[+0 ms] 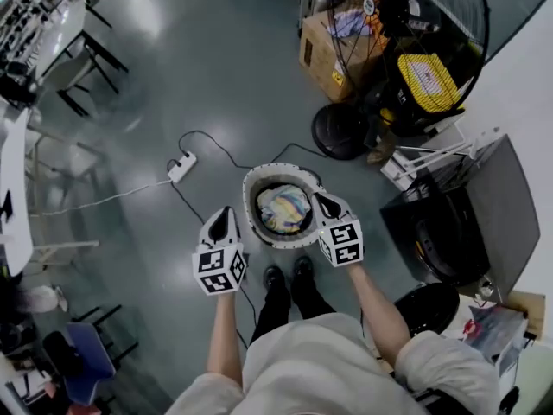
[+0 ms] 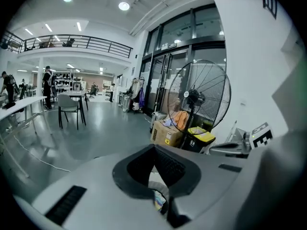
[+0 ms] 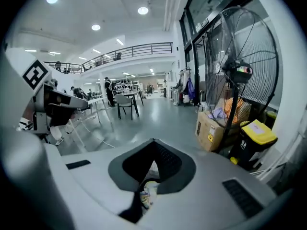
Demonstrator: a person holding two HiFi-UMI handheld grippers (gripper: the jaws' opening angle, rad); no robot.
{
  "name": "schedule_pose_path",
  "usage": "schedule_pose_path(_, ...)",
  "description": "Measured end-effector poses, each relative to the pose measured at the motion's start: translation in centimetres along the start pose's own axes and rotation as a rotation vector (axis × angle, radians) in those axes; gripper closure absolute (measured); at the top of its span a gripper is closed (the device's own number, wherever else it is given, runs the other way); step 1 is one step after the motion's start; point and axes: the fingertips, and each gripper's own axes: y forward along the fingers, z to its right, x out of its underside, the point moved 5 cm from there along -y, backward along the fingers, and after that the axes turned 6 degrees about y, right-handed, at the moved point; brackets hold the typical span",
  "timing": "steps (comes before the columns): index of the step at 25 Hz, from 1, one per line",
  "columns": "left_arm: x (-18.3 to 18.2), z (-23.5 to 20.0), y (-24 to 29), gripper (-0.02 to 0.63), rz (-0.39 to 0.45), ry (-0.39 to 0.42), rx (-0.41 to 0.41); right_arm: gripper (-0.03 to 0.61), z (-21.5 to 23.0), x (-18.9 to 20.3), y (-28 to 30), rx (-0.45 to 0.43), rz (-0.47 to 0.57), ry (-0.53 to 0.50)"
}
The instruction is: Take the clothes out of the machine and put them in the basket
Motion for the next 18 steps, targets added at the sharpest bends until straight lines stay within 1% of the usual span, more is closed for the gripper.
schedule_pose_path(6,-4.3,1.3,-2.5,0.597,0.080,0.039,0.006,0.555,-0.7,-5.8,-5.0,0.010,0.137,-0.055)
schedule_pose_path(10,-6.9,1.8,-4.3,0.597,0.125,0.059,0.010,0.555,-1.2,-9.1,-8.1,0.019,0.207,-0.082)
schedule_pose_path(14,-9.0,2.4,-6.1,0.597,0.168,0.082,0.011,0.555,-1.4,-11.2,-10.6,0.039,0.260,-0.106)
schedule_pose_path(18,-10.0,2.8,-7.1,0.597,0.201,0.101,0.007,0.555,-1.5,-12.2,-11.9,0.042,0.301,-0.112)
